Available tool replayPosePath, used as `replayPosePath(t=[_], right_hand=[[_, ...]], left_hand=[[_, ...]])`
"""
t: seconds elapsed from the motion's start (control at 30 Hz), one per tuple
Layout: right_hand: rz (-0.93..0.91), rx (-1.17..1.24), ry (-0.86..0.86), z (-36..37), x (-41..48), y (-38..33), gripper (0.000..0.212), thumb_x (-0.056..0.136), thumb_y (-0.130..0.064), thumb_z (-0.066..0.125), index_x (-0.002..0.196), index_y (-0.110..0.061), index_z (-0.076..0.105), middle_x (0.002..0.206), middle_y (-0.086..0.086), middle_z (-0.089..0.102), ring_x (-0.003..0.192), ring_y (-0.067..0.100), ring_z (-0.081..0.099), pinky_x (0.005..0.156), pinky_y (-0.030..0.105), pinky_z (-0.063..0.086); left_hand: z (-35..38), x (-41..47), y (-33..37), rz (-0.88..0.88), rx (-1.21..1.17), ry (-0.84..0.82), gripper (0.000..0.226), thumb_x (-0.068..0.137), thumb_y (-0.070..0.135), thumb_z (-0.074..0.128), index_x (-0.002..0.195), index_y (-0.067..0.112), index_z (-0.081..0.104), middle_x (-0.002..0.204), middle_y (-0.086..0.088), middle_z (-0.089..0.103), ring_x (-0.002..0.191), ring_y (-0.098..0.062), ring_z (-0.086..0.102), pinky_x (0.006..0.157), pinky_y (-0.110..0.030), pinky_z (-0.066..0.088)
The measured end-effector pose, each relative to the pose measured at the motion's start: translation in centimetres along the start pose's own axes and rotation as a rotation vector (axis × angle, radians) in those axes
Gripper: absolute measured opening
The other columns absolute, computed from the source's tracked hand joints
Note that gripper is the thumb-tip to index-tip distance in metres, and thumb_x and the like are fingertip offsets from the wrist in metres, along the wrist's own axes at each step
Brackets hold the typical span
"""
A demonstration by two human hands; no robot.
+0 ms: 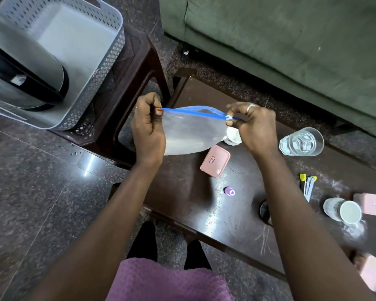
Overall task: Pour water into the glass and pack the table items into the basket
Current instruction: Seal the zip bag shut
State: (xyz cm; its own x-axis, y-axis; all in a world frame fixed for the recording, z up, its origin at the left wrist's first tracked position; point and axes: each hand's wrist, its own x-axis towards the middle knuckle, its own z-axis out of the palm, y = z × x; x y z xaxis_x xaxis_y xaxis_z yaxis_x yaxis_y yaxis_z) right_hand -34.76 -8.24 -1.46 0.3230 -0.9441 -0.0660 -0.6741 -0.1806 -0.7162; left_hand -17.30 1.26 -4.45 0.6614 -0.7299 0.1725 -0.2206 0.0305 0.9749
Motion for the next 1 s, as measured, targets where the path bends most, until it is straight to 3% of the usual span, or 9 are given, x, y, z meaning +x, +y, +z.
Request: replayPosePath(t=[0.1, 0.2, 0.33, 0.4, 0.53, 0.67, 0.77, 0.87, 1.0], right_hand=[[0.08, 0.028, -0.021, -0.6, -0.1, 1.0, 0.019, 0.071, 0.009, 0.069, 0.08, -0.008, 0.071, 0.103, 0.005, 0.072, 0.089, 0.009, 0.063, 0.083, -0.001, 0.038], [0.151, 0.145, -0.035, -1.1, -0.2, 1.5, 0.025, 0.073, 0.006, 0.068, 0.075, -0.019, 0.065, 0.096, 0.001, 0.07, 0.092, 0.012, 0.066, 0.092, 0.028, 0.049], [0.229, 0.785, -0.15, -0.9, -1.1, 1.5, 0.028, 0.082, 0.005, 0.06, 0.086, -0.021, 0.051, 0.074, -0.004, 0.071, 0.066, 0.006, 0.058, 0.066, 0.022, 0.044], [0.301, 1.019, -0.251, 0.2, -2.0, 1.5, 0.033, 0.079, 0.001, 0.058, 0.1, -0.022, 0.047, 0.072, -0.007, 0.071, 0.065, 0.002, 0.06, 0.067, 0.019, 0.046], [0.358, 1.018, -0.301, 3.3, -3.9, 1.6, 0.025, 0.083, 0.005, 0.058, 0.1, -0.013, 0.056, 0.083, -0.005, 0.073, 0.079, 0.008, 0.066, 0.084, 0.027, 0.052], [0.323, 0.927, -0.175, 4.0, -4.4, 1.9, 0.021, 0.084, 0.004, 0.059, 0.088, -0.015, 0.063, 0.073, -0.007, 0.074, 0.068, 0.004, 0.065, 0.073, 0.019, 0.052], [0.232, 0.776, -0.167, 3.7, -4.4, 1.8, 0.024, 0.083, 0.004, 0.062, 0.086, -0.02, 0.066, 0.072, -0.012, 0.074, 0.07, 0.0, 0.066, 0.07, 0.013, 0.051], [0.196, 0.696, -0.182, 3.6, -4.2, 1.5, 0.026, 0.082, 0.003, 0.063, 0.083, -0.023, 0.066, 0.072, -0.015, 0.073, 0.071, -0.002, 0.067, 0.069, 0.011, 0.051], [0.186, 0.652, -0.2, 3.7, -4.0, 1.2, 0.028, 0.082, 0.001, 0.065, 0.081, -0.026, 0.066, 0.07, -0.019, 0.072, 0.07, -0.005, 0.065, 0.07, 0.01, 0.049]], left_hand=[[-0.6, 0.7, 0.0, 0.027, -0.013, 0.027, 0.042, 0.088, 0.001, 0.04, 0.083, 0.042, 0.045, 0.083, 0.018, 0.045, 0.079, -0.001, 0.042, 0.076, -0.02, 0.035], [-0.8, 0.9, 0.3, 0.043, -0.029, 0.021, 0.044, 0.088, -0.002, 0.04, 0.086, 0.042, 0.044, 0.083, 0.015, 0.044, 0.079, -0.003, 0.041, 0.076, -0.022, 0.034], [-1.2, 1.4, 1.3, -0.07, -0.249, 0.015, 0.032, 0.09, -0.006, 0.034, 0.086, 0.025, 0.041, 0.082, 0.007, 0.039, 0.07, 0.003, 0.039, 0.069, -0.013, 0.035], [-1.6, 2.1, 1.6, -0.202, -0.37, 0.029, 0.029, 0.093, -0.007, 0.033, 0.086, 0.02, 0.04, 0.077, 0.006, 0.036, 0.06, 0.003, 0.036, 0.059, -0.013, 0.034], [-2.0, 2.6, 1.7, -0.412, -0.511, 0.1, 0.028, 0.097, -0.007, 0.029, 0.085, 0.014, 0.042, 0.063, 0.007, 0.04, 0.053, 0.003, 0.038, 0.058, -0.01, 0.036], [-3.2, 2.7, 1.1, -0.528, -0.308, 0.031, 0.026, 0.099, 0.003, 0.033, 0.1, 0.019, 0.053, 0.077, 0.01, 0.057, 0.065, 0.005, 0.053, 0.068, -0.017, 0.045], [-4.1, 3.2, 0.8, -0.361, 0.086, -0.044, 0.03, 0.096, 0.009, 0.041, 0.124, 0.011, 0.051, 0.117, -0.004, 0.055, 0.103, -0.004, 0.053, 0.093, -0.022, 0.041], [-2.9, 3.7, 2.0, -0.066, 0.389, -0.301, 0.042, 0.092, 0.019, 0.05, 0.133, 0.011, 0.048, 0.134, -0.004, 0.05, 0.123, -0.011, 0.045, 0.112, -0.033, 0.029], [0.8, 4.1, 3.6, 0.034, 0.549, -0.649, 0.044, 0.092, 0.034, 0.052, 0.134, 0.021, 0.047, 0.136, 0.003, 0.053, 0.127, -0.012, 0.046, 0.114, -0.052, -0.005]])
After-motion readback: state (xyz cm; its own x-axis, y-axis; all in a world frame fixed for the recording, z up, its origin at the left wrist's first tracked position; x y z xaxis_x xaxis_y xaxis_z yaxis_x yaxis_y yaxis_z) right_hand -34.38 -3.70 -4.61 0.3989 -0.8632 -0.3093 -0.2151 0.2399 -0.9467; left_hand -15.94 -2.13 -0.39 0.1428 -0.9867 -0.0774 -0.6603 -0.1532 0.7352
